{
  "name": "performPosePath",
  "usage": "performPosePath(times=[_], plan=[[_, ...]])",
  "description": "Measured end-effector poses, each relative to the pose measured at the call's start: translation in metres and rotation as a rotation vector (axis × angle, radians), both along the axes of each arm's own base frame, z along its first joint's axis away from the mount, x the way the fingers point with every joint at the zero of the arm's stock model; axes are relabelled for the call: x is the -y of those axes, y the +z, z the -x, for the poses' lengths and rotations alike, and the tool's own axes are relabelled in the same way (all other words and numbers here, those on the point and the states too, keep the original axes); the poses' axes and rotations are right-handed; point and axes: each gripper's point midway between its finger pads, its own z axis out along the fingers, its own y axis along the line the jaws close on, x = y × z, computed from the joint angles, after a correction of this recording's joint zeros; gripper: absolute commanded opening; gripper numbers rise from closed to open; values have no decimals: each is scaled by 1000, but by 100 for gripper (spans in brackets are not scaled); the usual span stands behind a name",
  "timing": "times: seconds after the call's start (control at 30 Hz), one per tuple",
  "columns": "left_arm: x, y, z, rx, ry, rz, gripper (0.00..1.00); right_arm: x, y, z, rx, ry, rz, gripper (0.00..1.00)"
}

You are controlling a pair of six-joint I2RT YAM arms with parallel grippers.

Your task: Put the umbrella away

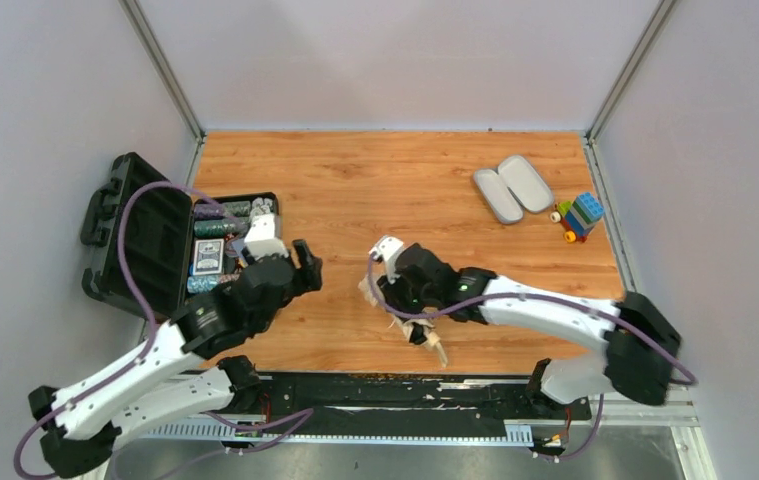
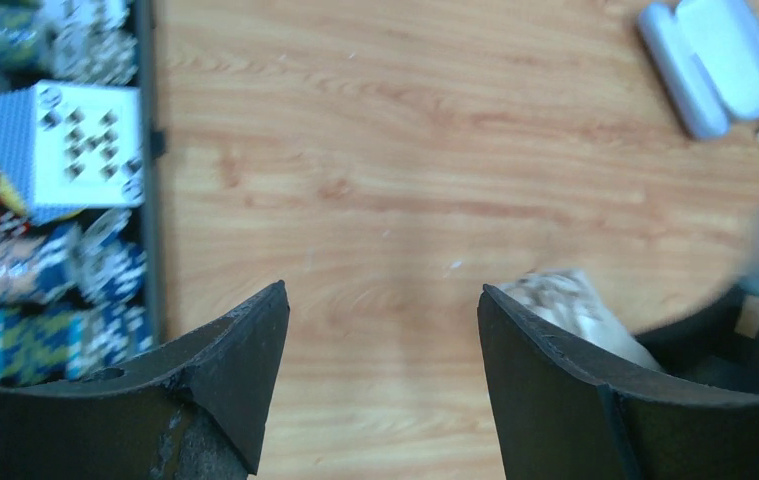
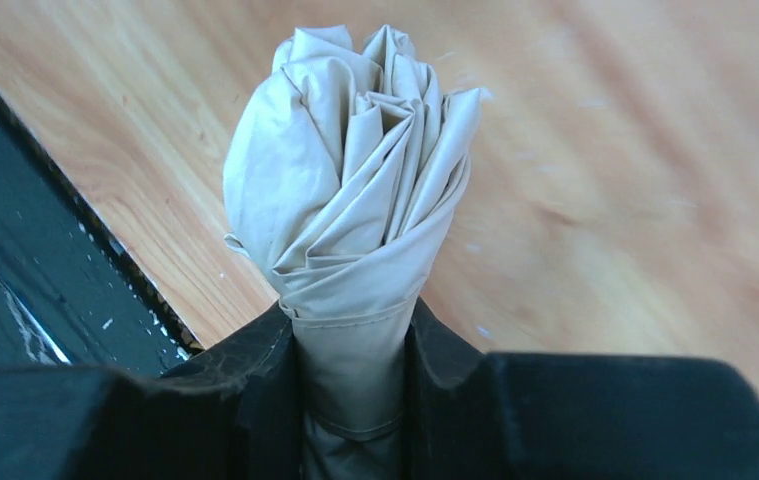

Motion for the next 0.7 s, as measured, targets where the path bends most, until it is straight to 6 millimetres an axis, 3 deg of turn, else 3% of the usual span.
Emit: performPosePath(times=[0.13, 0.23, 0.33, 0.4, 0.43, 0.53, 0.7], plan=[[51, 23, -39, 36, 7, 36, 77, 43, 92, -28, 235, -196, -125, 0], [97, 35, -70, 62, -6, 71, 78, 92, 155, -65, 447, -397, -211, 0], [126, 29, -84, 59, -35, 84, 78, 147, 186, -114, 622, -610, -183, 0], [137, 18, -86, 35, -66, 79, 78, 189, 191, -157, 709, -758, -104, 0], [140, 13, -85, 25, -79, 76, 78, 198, 192, -167, 724, -787, -84, 0], [143, -3, -74, -20, -138, 72, 78, 240, 163, -230, 689, -895, 96, 0], [128, -26, -39, -103, -241, 62, 79, 275, 111, -310, 574, -918, 324, 0]])
